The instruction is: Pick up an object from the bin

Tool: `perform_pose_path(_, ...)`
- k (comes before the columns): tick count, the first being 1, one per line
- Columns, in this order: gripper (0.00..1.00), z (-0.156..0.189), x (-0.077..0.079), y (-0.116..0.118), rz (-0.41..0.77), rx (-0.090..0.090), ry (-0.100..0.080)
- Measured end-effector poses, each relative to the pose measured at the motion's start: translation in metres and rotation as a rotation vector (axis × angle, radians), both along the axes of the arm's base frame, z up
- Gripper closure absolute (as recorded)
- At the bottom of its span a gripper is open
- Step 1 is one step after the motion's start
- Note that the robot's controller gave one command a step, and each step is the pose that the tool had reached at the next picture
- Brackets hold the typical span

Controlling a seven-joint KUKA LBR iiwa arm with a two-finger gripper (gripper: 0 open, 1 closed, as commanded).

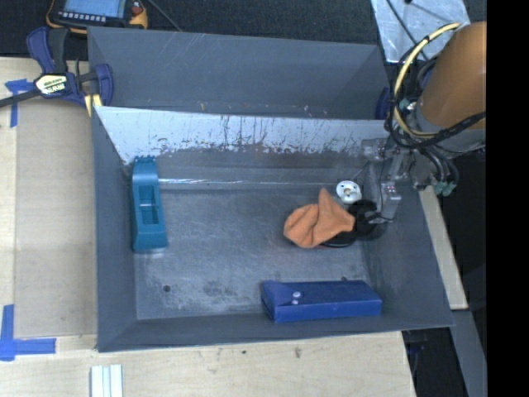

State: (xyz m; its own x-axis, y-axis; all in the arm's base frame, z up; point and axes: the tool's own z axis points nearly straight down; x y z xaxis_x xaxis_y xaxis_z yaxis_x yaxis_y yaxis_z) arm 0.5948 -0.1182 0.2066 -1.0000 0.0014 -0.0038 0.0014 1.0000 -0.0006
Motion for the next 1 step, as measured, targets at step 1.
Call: perform_pose_path(1, 0.00, -0.0319, 0.0049, 0.0141, -0.136, -0.001, -0.009)
